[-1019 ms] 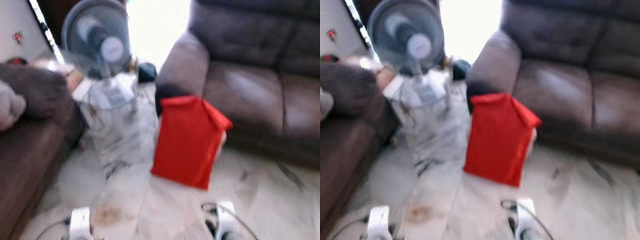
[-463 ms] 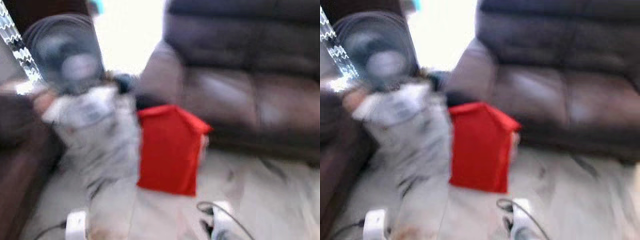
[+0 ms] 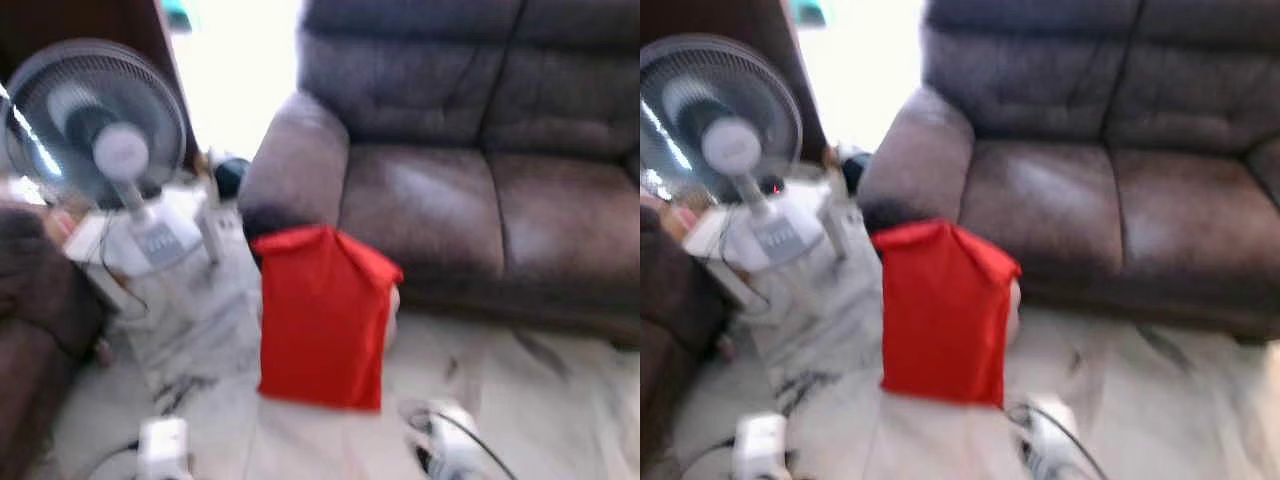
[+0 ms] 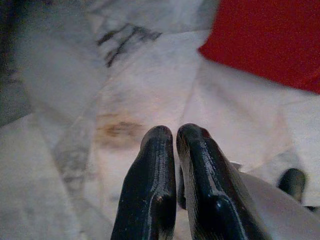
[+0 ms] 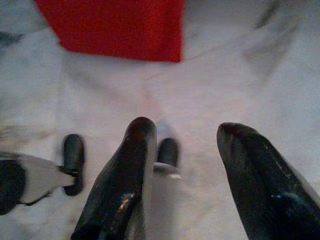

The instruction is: Move the pillow to the sofa from floor

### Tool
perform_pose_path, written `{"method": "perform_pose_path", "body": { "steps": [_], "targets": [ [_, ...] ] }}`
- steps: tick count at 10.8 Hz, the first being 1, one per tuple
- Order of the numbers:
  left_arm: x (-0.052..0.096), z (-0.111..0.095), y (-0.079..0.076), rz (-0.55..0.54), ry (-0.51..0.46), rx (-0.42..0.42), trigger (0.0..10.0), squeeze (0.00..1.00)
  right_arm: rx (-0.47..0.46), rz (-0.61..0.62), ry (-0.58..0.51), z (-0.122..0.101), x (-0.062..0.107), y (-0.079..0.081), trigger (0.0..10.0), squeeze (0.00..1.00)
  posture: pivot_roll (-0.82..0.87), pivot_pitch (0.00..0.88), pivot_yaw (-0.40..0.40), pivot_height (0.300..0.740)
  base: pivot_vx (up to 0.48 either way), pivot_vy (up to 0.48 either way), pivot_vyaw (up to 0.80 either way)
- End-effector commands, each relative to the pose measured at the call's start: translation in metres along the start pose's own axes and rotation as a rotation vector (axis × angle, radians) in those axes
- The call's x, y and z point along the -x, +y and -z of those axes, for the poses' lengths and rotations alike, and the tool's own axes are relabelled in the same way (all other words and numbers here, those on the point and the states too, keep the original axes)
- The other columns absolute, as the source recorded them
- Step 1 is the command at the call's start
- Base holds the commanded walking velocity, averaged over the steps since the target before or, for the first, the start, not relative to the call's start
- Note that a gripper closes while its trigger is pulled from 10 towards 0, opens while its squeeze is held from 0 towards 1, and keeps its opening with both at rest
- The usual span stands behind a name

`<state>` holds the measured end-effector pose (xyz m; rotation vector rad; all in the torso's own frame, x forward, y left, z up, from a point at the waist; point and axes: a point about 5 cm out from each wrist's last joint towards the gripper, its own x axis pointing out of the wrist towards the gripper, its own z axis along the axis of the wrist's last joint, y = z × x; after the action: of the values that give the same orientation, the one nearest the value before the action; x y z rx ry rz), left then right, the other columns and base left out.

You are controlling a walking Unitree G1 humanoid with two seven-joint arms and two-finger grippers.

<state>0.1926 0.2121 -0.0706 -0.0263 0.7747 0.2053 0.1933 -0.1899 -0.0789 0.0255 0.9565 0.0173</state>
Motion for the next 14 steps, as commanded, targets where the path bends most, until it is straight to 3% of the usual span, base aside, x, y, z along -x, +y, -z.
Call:
{"method": "perform_pose_path", "body": {
  "steps": [1,14],
  "targets": [
    [0.0019,0.0050,0.0114,-0.030,0.018,-0.001,10.0,0.00,-0.005,-0.026,-0.016,-0.0046,-0.0020,0.0106,10.0,0.00,0.15,0.149,-0.024,0.740,0.251,0.000,0.00],
    [0.0019,0.0058,0.0096,-0.028,0.021,0.005,10.0,0.00,0.005,-0.047,-0.036,-0.0102,-0.0028,0.0136,10.0,0.00,0.15,0.149,-0.032,0.740,0.254,0.000,0.00]
  ]
}}
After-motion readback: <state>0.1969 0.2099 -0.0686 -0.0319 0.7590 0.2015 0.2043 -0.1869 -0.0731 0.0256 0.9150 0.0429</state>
